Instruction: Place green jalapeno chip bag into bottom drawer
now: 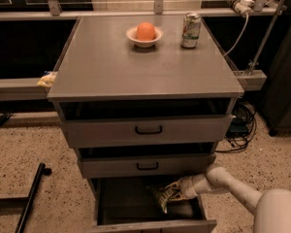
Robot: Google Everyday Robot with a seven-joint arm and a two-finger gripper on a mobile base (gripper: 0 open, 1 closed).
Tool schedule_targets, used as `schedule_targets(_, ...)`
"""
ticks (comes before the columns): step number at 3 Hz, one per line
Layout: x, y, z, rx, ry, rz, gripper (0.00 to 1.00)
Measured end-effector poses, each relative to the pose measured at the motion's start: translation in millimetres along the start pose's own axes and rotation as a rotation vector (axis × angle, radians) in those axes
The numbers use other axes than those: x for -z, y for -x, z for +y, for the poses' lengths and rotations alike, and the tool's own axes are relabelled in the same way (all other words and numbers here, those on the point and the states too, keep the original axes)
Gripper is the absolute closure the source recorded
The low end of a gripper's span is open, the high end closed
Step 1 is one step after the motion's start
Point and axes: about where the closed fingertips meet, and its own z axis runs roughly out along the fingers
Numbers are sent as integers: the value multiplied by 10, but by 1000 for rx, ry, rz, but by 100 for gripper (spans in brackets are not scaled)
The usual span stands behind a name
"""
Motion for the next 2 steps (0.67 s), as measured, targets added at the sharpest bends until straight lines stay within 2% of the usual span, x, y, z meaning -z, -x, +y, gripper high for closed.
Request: schedule_targets(2, -1, 0, 0, 0, 0, 0, 11)
